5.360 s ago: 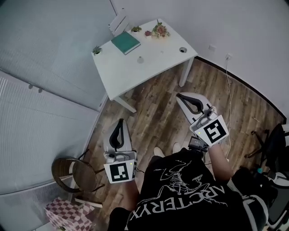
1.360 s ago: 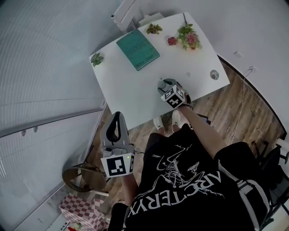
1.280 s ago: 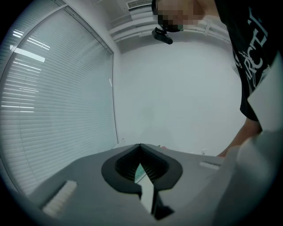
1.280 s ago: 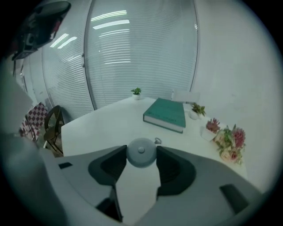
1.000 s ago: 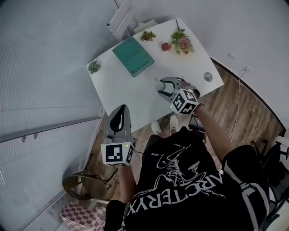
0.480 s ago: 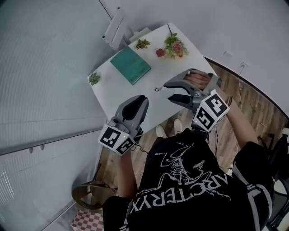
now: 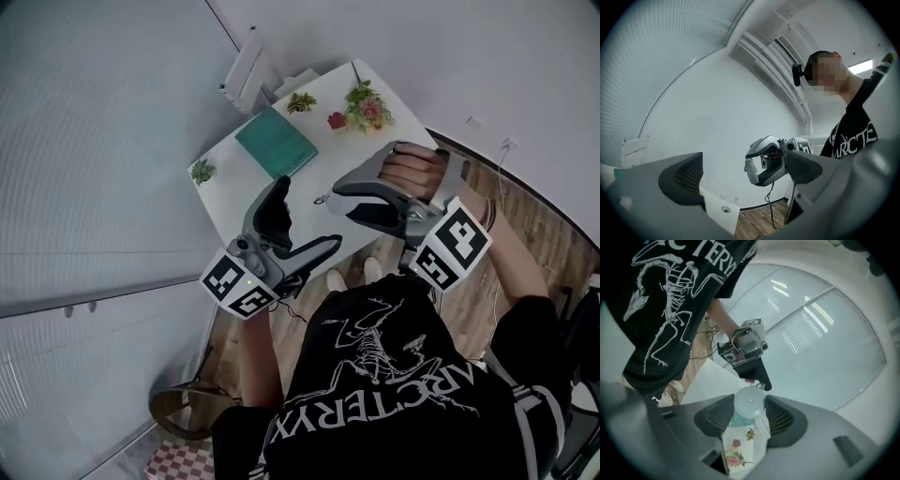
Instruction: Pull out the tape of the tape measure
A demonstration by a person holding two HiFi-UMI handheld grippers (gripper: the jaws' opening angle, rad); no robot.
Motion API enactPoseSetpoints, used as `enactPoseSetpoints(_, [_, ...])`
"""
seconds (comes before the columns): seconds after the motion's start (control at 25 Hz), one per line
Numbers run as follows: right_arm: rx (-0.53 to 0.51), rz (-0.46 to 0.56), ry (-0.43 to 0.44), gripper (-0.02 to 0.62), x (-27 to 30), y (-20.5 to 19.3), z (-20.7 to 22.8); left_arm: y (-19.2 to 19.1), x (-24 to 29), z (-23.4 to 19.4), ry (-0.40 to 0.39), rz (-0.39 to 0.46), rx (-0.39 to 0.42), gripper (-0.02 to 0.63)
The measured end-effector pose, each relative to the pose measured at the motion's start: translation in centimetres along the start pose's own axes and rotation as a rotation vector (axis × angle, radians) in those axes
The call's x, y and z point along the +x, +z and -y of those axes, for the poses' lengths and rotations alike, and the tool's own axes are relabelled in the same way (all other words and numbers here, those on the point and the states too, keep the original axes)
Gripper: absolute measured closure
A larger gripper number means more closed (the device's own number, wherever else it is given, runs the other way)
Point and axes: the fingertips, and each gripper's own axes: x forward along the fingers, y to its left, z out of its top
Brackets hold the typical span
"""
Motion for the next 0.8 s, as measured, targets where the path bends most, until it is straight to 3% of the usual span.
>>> enactPoseSetpoints(0.28, [-0.03,0.011,0.002,0.377,0.1,0.7,-0.1,-1.5,-0.1,-0.3,0.005,-0.084,0.033,0.078])
enactPoseSetpoints(0.32, [-0.03,0.012,0.001,0.377,0.1,0.7,0.0,-1.7,-0.1,-0.4,0.001,-0.092,0.026,0.108])
enactPoseSetpoints(0.44, [-0.036,0.012,0.006,0.379,0.1,0.6,0.1,-1.5,-0.3,-0.3,-0.031,-0.089,0.004,0.372])
enactPoseSetpoints(0.56, [-0.048,0.001,0.015,0.379,0.1,0.5,-0.2,-1.5,-0.4,0.0,-0.061,-0.093,0.014,0.56])
enactPoseSetpoints(0.8, [-0.029,-0.048,0.003,0.377,0.0,-0.9,-0.4,-1.0,-2.0,-0.9,-0.042,-0.067,-0.009,0.591])
